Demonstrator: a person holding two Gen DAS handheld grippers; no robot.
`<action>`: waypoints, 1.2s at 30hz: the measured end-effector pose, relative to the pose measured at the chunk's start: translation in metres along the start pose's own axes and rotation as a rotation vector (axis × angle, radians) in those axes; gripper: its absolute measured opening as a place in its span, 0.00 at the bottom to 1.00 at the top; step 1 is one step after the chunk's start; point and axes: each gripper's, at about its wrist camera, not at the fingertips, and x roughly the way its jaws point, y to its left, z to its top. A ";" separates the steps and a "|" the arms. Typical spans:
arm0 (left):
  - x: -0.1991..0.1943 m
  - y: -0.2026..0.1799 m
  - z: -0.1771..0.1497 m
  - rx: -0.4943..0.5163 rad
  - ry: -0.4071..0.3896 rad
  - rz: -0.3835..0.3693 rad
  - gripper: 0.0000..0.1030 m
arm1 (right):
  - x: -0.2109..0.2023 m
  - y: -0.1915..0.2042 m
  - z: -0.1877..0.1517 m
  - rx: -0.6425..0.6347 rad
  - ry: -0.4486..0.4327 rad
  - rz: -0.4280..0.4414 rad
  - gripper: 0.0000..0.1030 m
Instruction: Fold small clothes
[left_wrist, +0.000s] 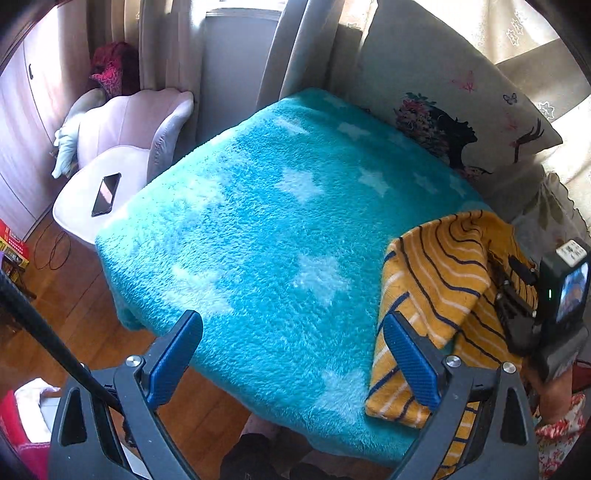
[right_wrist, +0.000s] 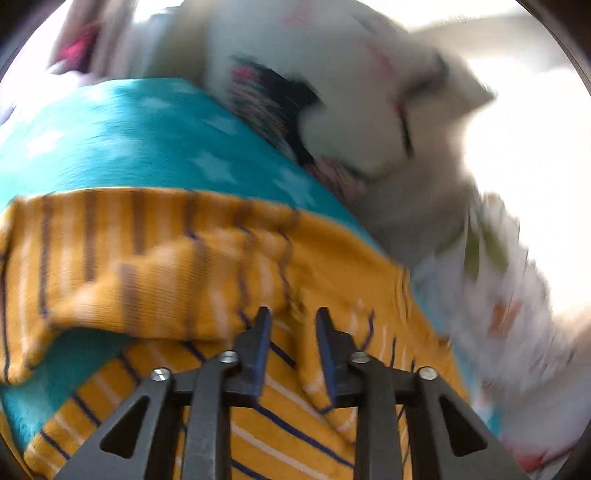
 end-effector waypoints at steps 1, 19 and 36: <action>0.001 -0.001 0.001 0.001 0.000 -0.002 0.96 | -0.008 0.007 0.003 -0.018 -0.020 0.032 0.29; 0.015 -0.007 0.005 0.000 0.031 -0.038 0.96 | -0.050 0.002 -0.059 0.544 0.167 0.776 0.44; 0.007 0.008 0.004 -0.032 0.022 -0.026 0.96 | -0.059 0.061 -0.010 0.378 0.157 0.782 0.08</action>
